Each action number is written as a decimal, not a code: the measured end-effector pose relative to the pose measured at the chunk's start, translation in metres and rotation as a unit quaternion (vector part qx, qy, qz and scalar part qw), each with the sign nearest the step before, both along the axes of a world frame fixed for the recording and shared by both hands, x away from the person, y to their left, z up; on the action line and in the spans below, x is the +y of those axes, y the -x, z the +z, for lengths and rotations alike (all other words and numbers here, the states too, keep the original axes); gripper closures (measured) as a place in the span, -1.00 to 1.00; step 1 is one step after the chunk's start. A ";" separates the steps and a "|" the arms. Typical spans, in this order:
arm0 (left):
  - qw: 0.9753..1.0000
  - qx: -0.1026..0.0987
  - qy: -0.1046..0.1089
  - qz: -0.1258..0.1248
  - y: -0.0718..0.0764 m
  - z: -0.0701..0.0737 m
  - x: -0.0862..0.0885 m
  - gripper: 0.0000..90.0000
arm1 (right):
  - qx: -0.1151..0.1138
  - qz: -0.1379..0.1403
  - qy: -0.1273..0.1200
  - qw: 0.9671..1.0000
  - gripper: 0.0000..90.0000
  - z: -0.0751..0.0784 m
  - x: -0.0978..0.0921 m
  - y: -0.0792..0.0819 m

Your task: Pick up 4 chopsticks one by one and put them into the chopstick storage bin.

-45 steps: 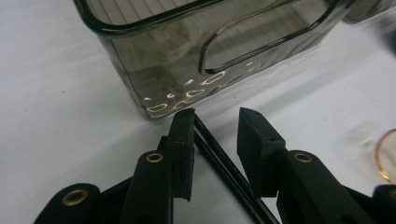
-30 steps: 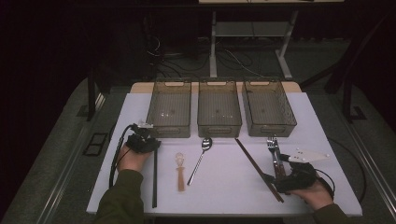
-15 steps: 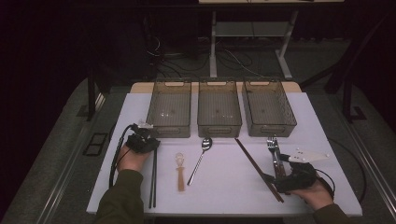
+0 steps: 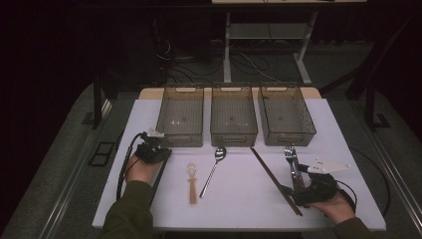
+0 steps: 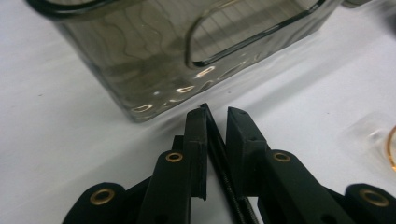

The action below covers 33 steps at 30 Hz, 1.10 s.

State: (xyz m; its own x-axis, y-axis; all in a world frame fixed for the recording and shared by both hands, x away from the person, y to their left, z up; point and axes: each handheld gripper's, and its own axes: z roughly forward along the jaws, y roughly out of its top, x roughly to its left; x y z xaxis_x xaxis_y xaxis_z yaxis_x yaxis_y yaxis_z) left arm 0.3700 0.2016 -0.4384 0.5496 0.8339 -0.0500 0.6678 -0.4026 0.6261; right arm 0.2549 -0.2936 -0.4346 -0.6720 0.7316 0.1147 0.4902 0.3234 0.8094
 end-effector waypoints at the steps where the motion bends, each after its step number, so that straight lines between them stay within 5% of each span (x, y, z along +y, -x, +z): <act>1: 1.000 0.000 0.001 -0.001 0.000 0.000 -0.001 0.75 | 0.000 0.000 0.000 1.000 -0.99 0.000 0.000 0.000; 17: 0.999 -0.003 0.005 -0.049 0.000 -0.001 -0.009 0.79 | -0.001 0.000 0.000 1.000 -0.99 0.000 0.000 0.000; 25: 0.995 0.000 0.023 -0.094 0.001 -0.003 -0.020 0.80 | -0.001 0.001 0.000 1.000 -0.99 0.000 0.000 0.000; 33: 0.994 0.000 0.024 -0.106 0.002 -0.003 -0.025 0.78 | -0.001 0.000 -0.001 1.000 -0.99 0.000 -0.001 0.000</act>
